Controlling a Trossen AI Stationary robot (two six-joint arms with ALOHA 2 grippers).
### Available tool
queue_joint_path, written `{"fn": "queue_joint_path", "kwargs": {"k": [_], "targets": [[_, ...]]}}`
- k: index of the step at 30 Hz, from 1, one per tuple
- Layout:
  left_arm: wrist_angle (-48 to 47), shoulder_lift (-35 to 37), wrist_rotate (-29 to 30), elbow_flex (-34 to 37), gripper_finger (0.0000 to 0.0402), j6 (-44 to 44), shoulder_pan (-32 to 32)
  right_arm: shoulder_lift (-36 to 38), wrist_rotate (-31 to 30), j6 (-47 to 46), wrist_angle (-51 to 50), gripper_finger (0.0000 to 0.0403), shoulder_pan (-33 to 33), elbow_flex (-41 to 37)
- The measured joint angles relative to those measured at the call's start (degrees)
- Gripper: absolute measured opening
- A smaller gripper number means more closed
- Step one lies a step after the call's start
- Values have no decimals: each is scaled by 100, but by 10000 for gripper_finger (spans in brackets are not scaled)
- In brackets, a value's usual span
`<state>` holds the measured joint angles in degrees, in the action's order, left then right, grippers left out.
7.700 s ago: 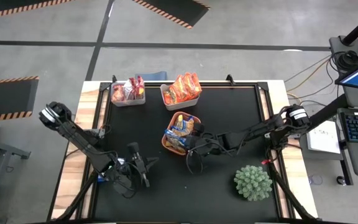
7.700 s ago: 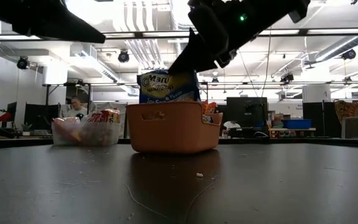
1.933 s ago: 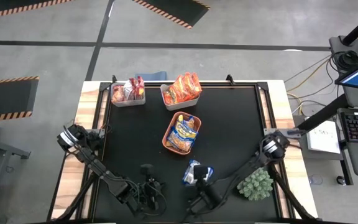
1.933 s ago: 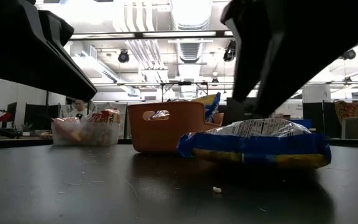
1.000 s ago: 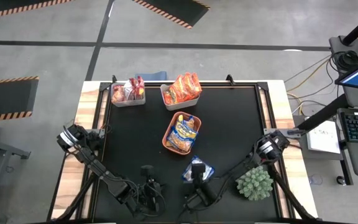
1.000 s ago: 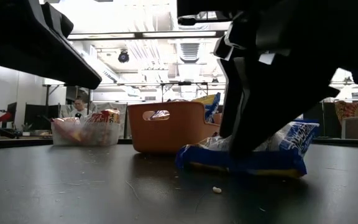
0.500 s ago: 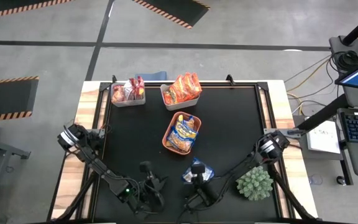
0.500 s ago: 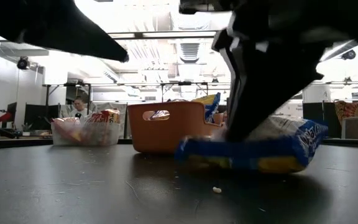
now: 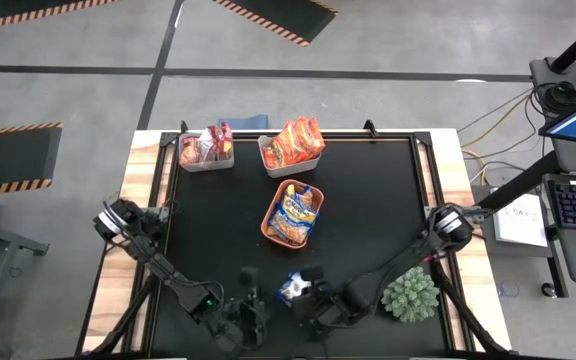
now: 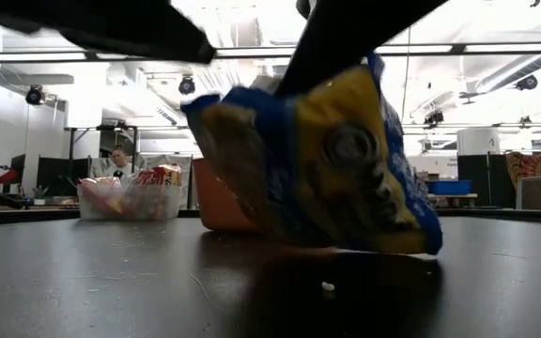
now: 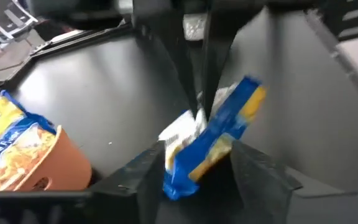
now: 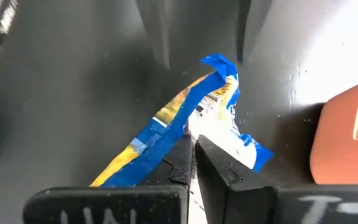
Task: Sort Maruchan noodles
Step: Put the blue bag into the orange bin
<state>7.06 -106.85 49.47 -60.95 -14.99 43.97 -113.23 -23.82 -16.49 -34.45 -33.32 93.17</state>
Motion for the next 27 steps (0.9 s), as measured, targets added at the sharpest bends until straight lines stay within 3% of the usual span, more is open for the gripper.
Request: {"fn": "queue_joint_path", "kwargs": {"k": [6, 13, 17, 23, 27], "targets": [[380, -358, -83, 18, 210, 273, -182, 396, 28, -22, 556, 8, 4, -597], [1232, -711, -110, 22, 208, 701, -341, 619, 31, -17, 891, 8, 7, -942], [1243, -711, -109, 22, 158, 695, -348, 621, 25, -3, 950, 8, 7, -975], [1202, -682, -164, 22, 16, 457, -348, 675, -53, -11, 942, 15, 10, -951], [1139, -680, -170, 22, 14, 89, -348, 889, -20, -94, 916, 53, 57, -941]]}}
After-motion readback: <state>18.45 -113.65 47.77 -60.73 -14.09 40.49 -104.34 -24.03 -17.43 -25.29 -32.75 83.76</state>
